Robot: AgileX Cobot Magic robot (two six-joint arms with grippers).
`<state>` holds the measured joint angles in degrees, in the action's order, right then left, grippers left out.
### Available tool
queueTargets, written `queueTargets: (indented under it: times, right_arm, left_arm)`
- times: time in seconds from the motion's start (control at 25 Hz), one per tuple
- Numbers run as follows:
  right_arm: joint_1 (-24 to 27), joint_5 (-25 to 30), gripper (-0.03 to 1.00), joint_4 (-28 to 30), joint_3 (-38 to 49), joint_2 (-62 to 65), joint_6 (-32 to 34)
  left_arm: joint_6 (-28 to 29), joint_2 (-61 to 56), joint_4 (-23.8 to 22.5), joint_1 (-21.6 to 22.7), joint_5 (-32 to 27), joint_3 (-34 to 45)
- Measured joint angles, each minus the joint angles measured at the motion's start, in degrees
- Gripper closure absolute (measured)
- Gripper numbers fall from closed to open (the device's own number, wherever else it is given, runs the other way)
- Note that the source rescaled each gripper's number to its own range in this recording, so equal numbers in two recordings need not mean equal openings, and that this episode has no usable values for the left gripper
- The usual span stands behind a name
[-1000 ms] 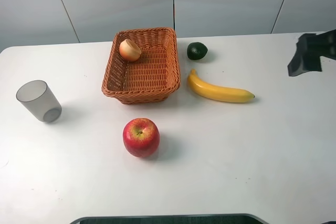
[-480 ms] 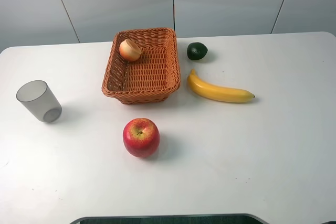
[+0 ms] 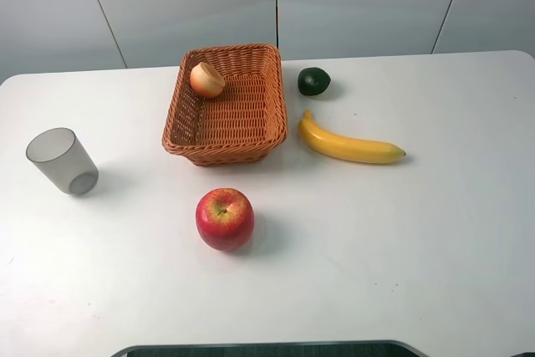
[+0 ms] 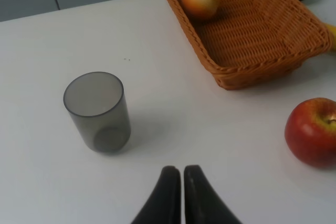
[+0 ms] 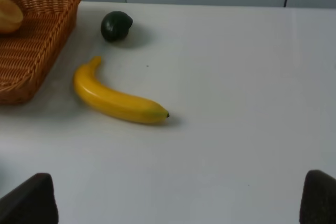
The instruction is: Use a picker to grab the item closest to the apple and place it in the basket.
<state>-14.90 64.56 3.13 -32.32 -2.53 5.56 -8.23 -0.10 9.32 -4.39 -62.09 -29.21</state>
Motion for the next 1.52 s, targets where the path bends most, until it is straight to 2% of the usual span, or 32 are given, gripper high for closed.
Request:
queueTargets:
  times: [0.2,0.36,1.0,1.36,1.52]
  right_arm:
    - [0.0,-0.12,-0.03,-3.95,2.52,2.26,-4.66]
    - [0.0,-1.0,-0.03,-4.17,2.87,2.3,-6.2]
    - [0.39,-1.51,-0.03,-4.17,2.87,2.54,-4.73]
    - [11.43,-1.61,-0.03,-4.05,2.87,2.54,-4.62]
    - [12.32,-1.61,-0.03,-3.95,2.87,2.54,-4.75]
  left_arm:
    - [0.0,0.0,0.0,0.0,0.0,0.0]
    - [0.0,0.0,0.0,0.0,0.0,0.0]
    - [0.0,0.0,0.0,0.0,0.0,0.0]
    - [0.0,0.0,0.0,0.0,0.0,0.0]
    - [0.0,0.0,0.0,0.0,0.0,0.0]
